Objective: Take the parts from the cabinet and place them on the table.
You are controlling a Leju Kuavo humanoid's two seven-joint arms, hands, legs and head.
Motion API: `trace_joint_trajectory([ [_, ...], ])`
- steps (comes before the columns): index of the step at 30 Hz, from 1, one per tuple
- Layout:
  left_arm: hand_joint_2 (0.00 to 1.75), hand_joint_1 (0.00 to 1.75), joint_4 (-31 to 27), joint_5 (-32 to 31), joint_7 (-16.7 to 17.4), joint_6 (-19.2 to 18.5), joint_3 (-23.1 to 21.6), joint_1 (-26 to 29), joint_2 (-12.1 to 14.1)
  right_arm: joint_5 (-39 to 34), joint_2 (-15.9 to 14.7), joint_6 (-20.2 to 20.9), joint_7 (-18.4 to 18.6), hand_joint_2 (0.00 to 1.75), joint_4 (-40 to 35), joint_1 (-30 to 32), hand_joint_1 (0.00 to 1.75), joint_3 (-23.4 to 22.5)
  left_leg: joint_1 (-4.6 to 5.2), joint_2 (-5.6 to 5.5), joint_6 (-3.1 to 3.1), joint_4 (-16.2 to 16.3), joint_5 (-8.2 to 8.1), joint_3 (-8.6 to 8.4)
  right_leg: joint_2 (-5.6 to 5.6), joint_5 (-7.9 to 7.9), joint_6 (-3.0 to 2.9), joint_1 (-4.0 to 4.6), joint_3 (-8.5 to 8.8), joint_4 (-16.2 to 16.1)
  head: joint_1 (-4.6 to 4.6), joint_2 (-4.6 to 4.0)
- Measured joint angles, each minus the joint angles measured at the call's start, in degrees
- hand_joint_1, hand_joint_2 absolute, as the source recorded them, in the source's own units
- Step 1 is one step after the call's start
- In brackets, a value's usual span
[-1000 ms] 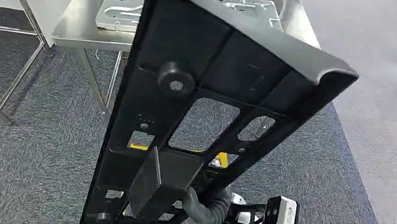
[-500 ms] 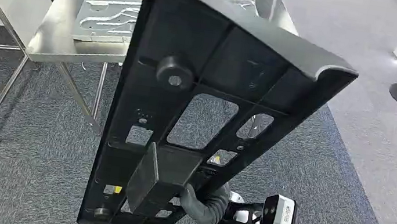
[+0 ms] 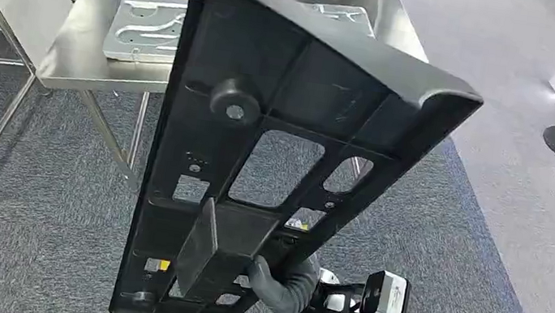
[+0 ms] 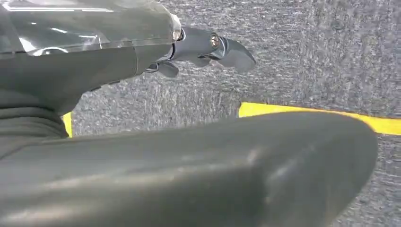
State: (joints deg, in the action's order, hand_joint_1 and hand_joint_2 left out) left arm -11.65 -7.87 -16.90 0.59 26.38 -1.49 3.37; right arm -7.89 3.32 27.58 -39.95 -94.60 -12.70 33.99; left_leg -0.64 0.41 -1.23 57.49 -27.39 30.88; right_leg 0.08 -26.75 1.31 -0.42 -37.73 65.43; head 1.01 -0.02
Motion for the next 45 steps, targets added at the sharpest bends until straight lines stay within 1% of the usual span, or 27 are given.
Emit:
trace_joint_trajectory([
  [1,0.00,0.00,0.0,-0.1,0.0,0.0,0.0,0.0,0.0,0.0,0.0,0.1,0.0,1.75,0.0,0.0,1.75,-0.1,0.00,-0.03,0.27,0.0,-0.47,-0.47,-0.15,2.84,-0.33,0.04,2.27,-5.7,0.00,0.00],
  [2,0.00,0.00,0.0,-0.2,0.0,0.0,0.1,-0.1,0.0,0.0,0.0,0.1,0.0,1.75,0.0,0.0,1.75,-0.1,0.33,-0.04,0.71,0.1,-0.93,-0.55,-0.19,1.62,-0.46,0.51,2.79,-6.9,0.00,0.00],
  [5,0.00,0.00,0.0,-0.3,0.0,0.0,0.3,-0.3,0.0,0.0,0.0,0.2,0.0,1.75,0.0,0.0,1.75,-0.3,0.10,0.10,1.66,-0.4,-1.62,-0.94,0.05,1.15,-1.59,0.72,2.91,-7.1,0.00,0.00],
  [7,0.00,0.00,0.0,-0.5,0.0,-0.2,0.4,-0.5,0.0,0.1,0.1,0.2,0.0,1.75,-0.1,0.0,1.75,-0.3,-0.16,0.25,2.33,0.3,-2.15,-1.51,0.19,1.35,-2.37,0.30,3.95,-8.0,0.00,0.00],
  [9,0.00,0.00,0.0,-0.6,0.0,-0.3,0.5,-0.5,0.0,0.1,0.2,0.2,0.0,1.75,-0.1,-0.2,1.75,-0.3,-0.11,0.09,2.78,6.8,-5.21,1.79,0.03,0.83,-2.99,0.29,4.77,-8.2,0.00,0.00],
  [11,0.00,0.00,0.0,-0.6,0.0,-0.3,0.7,-0.3,0.0,0.1,0.2,0.2,0.0,1.75,0.0,0.0,1.75,-0.3,-0.11,0.09,3.12,16.5,-8.51,7.57,0.06,0.09,-3.17,0.42,5.48,-8.2,0.00,0.00],
  [12,0.00,0.00,0.0,-0.7,0.0,-0.5,0.7,-0.2,0.0,0.2,0.2,0.2,0.0,1.75,0.0,0.0,1.75,-0.3,-0.11,0.09,3.15,19.0,-8.26,9.75,0.18,-0.34,-3.20,0.48,5.95,-8.2,0.00,0.00],
  [13,0.00,0.00,0.0,-0.7,0.0,-0.5,0.7,-0.1,0.0,0.2,0.2,0.2,0.0,1.75,0.0,0.0,1.75,-0.3,-0.10,0.09,3.02,18.0,-6.29,10.21,0.31,-0.78,-3.19,0.55,6.56,-8.2,0.00,0.00],
  [14,0.00,0.00,0.0,-0.7,0.0,-0.6,0.7,0.0,0.0,0.2,0.2,0.2,0.0,1.75,0.0,0.0,1.75,-0.3,-0.08,0.08,2.77,14.3,-3.05,9.26,0.38,-1.31,-3.17,0.65,7.30,-8.2,0.00,0.00],
  [16,0.00,0.00,0.0,-0.7,0.0,-0.6,0.7,0.0,0.1,0.2,0.2,0.2,0.0,1.75,0.0,0.0,1.75,-0.3,0.20,0.06,1.74,3.7,3.48,5.36,0.45,-2.47,-2.98,0.82,8.97,-8.2,0.00,0.00],
  [17,0.00,0.00,0.0,-0.7,0.0,-0.6,0.7,0.1,0.4,0.2,0.2,0.2,0.0,1.75,0.0,0.0,1.75,-0.3,0.75,-0.08,1.18,1.4,3.47,4.23,0.40,-2.98,-2.71,0.97,9.23,-8.3,-0.02,0.00],
  [21,0.00,0.00,0.0,-0.8,-0.1,-0.6,0.7,0.0,0.3,0.5,0.2,0.1,0.0,1.75,0.0,0.1,1.75,-0.3,0.80,-0.06,0.13,0.0,2.74,3.35,0.55,-2.79,-1.12,0.83,9.91,-8.0,0.00,0.00],
  [23,0.00,0.00,0.0,-0.8,-0.1,-0.6,0.7,-0.1,0.3,0.6,0.2,0.1,0.0,1.75,-0.1,-0.1,1.75,-0.4,0.36,-0.10,-0.29,-0.7,2.62,2.10,0.45,-4.14,-0.56,0.73,9.01,-5.3,0.00,0.00],
  [24,0.00,0.00,0.0,-0.8,-0.1,-0.6,0.7,-0.1,0.3,0.6,0.2,0.1,0.0,1.75,-0.1,-0.1,1.75,-0.4,0.34,-0.10,-0.50,-0.7,2.41,1.94,0.46,-5.54,-0.26,0.60,7.09,-2.0,0.00,0.00],
  [26,0.00,0.00,0.0,-0.8,-0.1,-0.6,0.7,-0.1,0.3,0.6,0.2,0.1,0.0,1.75,0.0,0.2,1.75,-0.4,0.35,-0.11,-0.49,-0.6,1.73,1.50,0.44,-9.67,0.25,0.19,1.06,7.1,0.00,0.00],
  [27,0.00,0.00,0.0,-0.8,-0.1,-0.6,0.7,0.0,0.3,0.6,0.2,0.1,0.0,1.75,0.0,0.3,1.75,-0.4,0.34,-0.11,-0.43,-0.6,1.39,1.14,0.41,-10.29,0.39,0.09,-1.01,9.5,0.00,0.00],
  [28,0.00,0.00,0.0,-0.8,-0.1,-0.6,0.7,0.1,0.3,0.6,0.2,0.1,0.0,1.75,0.0,0.3,1.75,-0.4,0.31,-0.11,-0.37,-0.6,0.96,0.60,0.36,-9.19,0.53,-0.03,-1.85,9.2,0.00,0.00],
  [29,0.00,0.00,0.0,-0.8,-0.1,-0.6,0.7,0.1,0.3,0.6,0.2,0.1,0.0,1.75,0.0,0.3,1.75,-0.4,0.29,-0.15,-0.25,-0.6,0.50,-0.07,0.29,-6.84,0.59,-0.13,-1.37,6.5,0.00,0.00],
  [32,0.00,0.00,0.0,-0.8,-0.1,-0.6,0.7,0.2,0.2,0.6,0.2,0.1,0.0,1.75,0.0,0.3,1.75,-0.4,0.24,-0.20,0.45,-0.7,-1.17,-1.76,0.00,2.86,-0.42,-0.19,2.60,-7.1,-0.02,0.00],
  [33,0.00,0.00,0.0,-0.8,-0.1,-0.6,0.7,0.0,0.2,0.6,0.2,0.1,0.0,1.75,0.1,0.3,1.75,-0.5,0.34,-0.27,0.77,-0.5,-1.32,-2.08,-0.12,0.93,-0.47,0.36,2.12,-7.5,-0.04,0.00],
  [35,0.00,0.00,0.0,-0.8,-0.1,-0.6,0.7,-0.1,0.3,0.6,0.2,0.1,0.0,1.75,0.1,0.4,1.75,-0.5,0.32,-0.16,1.57,-0.2,-1.47,-2.22,0.07,2.11,-1.33,0.40,2.22,-7.5,-0.04,0.00],
  [37,0.00,0.00,0.0,-0.8,-0.1,-0.6,0.7,-0.2,0.2,0.6,0.2,0.3,0.0,1.75,0.1,0.3,1.75,-0.5,0.17,-0.16,2.03,0.7,-1.60,-2.04,0.22,1.75,-2.05,0.15,3.45,-7.9,-0.04,0.02],
  [38,0.00,0.00,0.0,-0.8,-0.1,-0.6,0.7,-0.3,0.1,0.5,0.3,0.3,0.0,1.75,0.1,0.2,1.75,-0.5,0.03,-0.23,2.22,3.3,-1.53,-1.04,0.08,1.46,-2.44,0.13,4.18,-8.1,-0.05,0.00],
  [42,0.00,0.00,0.0,-0.8,-0.1,-0.4,0.8,-0.1,0.2,0.3,0.3,0.4,0.0,1.75,0.2,0.1,1.75,-0.5,-0.07,-0.22,3.21,17.6,-6.91,8.49,0.13,0.06,-3.04,0.25,5.57,-8.2,-0.04,0.00],
  [43,0.00,0.00,0.0,-0.8,-0.1,-0.4,0.8,0.0,0.2,0.3,0.3,0.4,0.0,1.75,0.3,0.1,1.75,-0.5,-0.07,-0.22,3.07,17.9,-6.93,9.59,0.30,-0.32,-2.99,0.25,6.07,-8.2,-0.04,0.00],
  [44,0.00,0.00,0.0,-0.8,-0.1,-0.4,0.8,0.1,0.2,0.2,0.3,0.4,0.0,1.75,0.5,0.1,1.75,-0.5,-0.07,-0.22,2.90,16.1,-5.68,9.54,0.40,-0.71,-2.93,0.25,6.62,-8.2,-0.04,0.00],
  [45,0.00,0.00,0.0,-0.8,-0.1,-0.4,0.8,0.1,0.2,0.2,0.4,0.4,0.0,1.75,0.6,0.1,1.75,-0.5,-0.07,-0.22,2.67,12.1,-2.93,8.42,0.46,-1.22,-2.80,0.26,7.37,-8.2,-0.04,0.00],
])
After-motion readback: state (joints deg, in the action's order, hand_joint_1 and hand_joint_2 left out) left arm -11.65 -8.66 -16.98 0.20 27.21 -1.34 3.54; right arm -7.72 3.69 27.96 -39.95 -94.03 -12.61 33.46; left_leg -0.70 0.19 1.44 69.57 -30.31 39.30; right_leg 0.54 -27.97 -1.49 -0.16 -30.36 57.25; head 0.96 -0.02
